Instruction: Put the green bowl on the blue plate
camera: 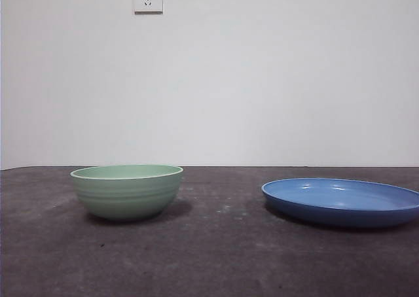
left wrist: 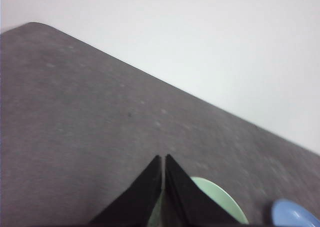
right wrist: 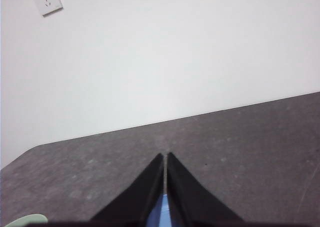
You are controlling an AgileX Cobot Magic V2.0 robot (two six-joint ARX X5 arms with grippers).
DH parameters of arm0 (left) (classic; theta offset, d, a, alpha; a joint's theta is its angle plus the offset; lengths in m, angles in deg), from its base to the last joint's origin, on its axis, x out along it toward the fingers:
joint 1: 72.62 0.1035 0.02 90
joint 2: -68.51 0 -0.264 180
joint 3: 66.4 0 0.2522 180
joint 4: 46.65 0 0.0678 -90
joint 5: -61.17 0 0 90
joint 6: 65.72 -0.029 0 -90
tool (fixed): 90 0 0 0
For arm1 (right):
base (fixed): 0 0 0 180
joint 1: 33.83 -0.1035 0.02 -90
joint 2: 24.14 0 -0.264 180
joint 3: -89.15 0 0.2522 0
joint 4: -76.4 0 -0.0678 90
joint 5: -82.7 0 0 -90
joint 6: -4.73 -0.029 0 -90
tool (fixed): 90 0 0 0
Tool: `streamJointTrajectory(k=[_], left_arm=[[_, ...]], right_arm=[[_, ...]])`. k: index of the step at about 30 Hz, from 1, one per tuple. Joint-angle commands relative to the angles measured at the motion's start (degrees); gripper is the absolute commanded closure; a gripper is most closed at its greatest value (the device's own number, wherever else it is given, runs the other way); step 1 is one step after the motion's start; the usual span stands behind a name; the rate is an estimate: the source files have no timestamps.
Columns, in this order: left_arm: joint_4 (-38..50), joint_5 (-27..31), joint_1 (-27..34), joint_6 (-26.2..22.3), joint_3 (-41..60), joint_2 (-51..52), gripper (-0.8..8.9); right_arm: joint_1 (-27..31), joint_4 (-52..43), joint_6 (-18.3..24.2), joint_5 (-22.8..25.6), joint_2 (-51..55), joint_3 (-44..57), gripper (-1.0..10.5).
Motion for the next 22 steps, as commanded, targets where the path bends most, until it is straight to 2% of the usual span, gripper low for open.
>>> streamJointTrajectory(k=[1, 4, 11, 14, 22], left_arm=[[-1.9, -3.3, 0.1, -5.0, -5.1, -3.9, 8.04], [-5.0, -7.2, 0.1, -7.9, -9.9, -8.9, 8.03], [-15.4, -15.6, -0.2, -15.0, -19.6, -20.2, 8.04], [-19.9, -16.9, -1.5, -18.1, -23.0, -24.1, 8.04], [-29.9, -19.5, -8.1, -24.3, -29.4, -31.2, 8.04]], right_arm=[[0.0, 3.4, 2.9, 0.0, -3.7, -5.6, 9.4], [0.0, 9.2, 5.8, -0.7, -8.6, -11.4, 9.4], [0.0, 25.6, 12.9, -8.8, -22.8, -25.4, 9.4], [0.0, 31.6, 15.9, -12.8, -28.2, -29.9, 9.4], [-2.7, 44.7, 21.7, -18.4, -37.9, -35.6, 9.4]])
